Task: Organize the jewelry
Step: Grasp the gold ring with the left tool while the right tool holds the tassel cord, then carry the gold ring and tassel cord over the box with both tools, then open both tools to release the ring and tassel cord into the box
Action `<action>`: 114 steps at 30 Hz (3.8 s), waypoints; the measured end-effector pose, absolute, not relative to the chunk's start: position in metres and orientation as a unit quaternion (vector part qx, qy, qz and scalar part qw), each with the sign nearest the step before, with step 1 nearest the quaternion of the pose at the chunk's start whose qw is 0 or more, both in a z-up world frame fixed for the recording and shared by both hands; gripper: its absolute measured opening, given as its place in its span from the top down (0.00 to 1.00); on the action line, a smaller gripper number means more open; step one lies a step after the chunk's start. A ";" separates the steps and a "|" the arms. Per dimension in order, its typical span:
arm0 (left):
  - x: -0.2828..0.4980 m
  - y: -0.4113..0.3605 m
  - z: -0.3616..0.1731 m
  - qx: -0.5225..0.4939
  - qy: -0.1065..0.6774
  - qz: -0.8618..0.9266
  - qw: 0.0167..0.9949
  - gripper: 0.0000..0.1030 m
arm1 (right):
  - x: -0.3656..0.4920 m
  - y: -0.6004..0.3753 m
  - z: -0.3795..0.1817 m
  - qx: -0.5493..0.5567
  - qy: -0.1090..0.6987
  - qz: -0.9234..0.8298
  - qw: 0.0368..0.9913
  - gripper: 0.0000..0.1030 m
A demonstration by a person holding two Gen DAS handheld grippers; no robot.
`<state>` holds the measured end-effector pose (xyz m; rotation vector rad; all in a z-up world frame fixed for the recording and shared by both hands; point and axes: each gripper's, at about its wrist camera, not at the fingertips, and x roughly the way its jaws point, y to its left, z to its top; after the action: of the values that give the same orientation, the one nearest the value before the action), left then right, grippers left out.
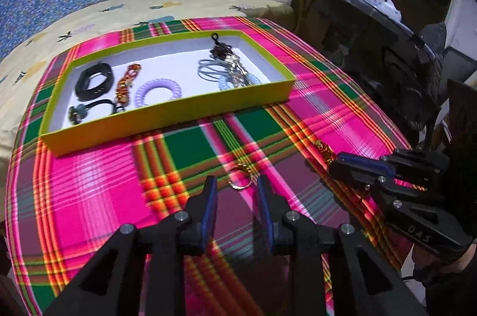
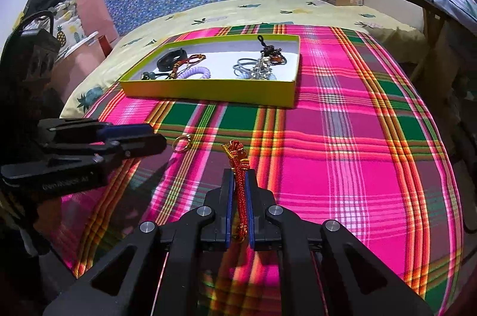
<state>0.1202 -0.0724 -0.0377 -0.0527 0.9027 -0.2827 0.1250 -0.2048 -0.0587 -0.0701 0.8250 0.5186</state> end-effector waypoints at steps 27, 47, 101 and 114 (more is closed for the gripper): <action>0.129 -0.098 -0.046 0.055 0.431 -0.133 0.891 0.79 | 0.128 -0.213 -0.055 -0.023 0.391 0.248 0.886 0.93; 0.102 -0.052 -0.010 -0.007 0.390 -0.096 0.916 0.79 | 0.123 -0.203 -0.035 -0.015 0.378 0.254 0.890 0.93; 0.224 0.041 -0.034 -0.010 0.424 -0.041 0.904 0.78 | 0.284 -0.103 -0.039 -0.073 0.402 0.267 0.873 0.93; 0.228 0.045 -0.040 -0.021 0.434 -0.044 0.900 0.78 | 0.297 -0.097 -0.054 -0.081 0.429 0.259 0.862 0.91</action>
<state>0.2285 0.0452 -0.0400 -0.0441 0.8976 -0.0919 0.2975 -0.0970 -0.0544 -0.1693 0.9002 0.5427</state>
